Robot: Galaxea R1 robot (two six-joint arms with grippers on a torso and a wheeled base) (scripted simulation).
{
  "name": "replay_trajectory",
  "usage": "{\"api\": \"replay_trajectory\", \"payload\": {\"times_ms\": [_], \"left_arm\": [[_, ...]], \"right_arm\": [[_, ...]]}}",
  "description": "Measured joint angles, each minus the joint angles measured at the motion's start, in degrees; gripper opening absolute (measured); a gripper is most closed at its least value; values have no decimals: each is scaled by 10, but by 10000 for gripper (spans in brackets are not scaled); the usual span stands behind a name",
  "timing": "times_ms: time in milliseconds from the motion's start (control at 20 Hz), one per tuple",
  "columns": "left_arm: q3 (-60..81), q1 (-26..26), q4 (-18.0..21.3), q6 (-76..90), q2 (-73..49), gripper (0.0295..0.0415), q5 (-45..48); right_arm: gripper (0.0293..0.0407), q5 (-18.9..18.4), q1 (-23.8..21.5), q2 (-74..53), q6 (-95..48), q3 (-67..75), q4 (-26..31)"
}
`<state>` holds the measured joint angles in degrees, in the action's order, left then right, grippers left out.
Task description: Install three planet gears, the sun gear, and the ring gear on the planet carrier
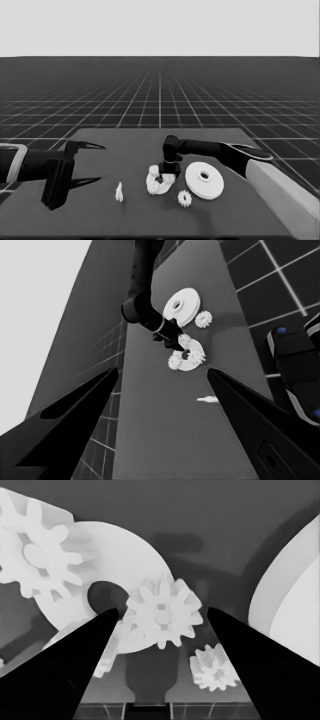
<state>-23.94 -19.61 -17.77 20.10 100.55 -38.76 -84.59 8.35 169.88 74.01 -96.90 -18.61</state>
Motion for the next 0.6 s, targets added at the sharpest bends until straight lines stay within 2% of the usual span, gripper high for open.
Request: {"api": "replay_trajectory", "payload": {"times_ms": [150, 500, 550, 600], "left_arm": [[0, 0, 0, 0, 0, 385, 0], [0, 0, 0, 0, 0, 385, 0], [0, 0, 0, 0, 0, 385, 0], [0, 0, 0, 0, 0, 385, 0]], "right_arm": [[385, -28, -70, -15, 32, 54, 64], [385, -32, -88, -16, 35, 59, 83], [385, -43, -85, -87, 106, 202, 76], [385, -50, -82, -127, 139, 275, 73]]}}
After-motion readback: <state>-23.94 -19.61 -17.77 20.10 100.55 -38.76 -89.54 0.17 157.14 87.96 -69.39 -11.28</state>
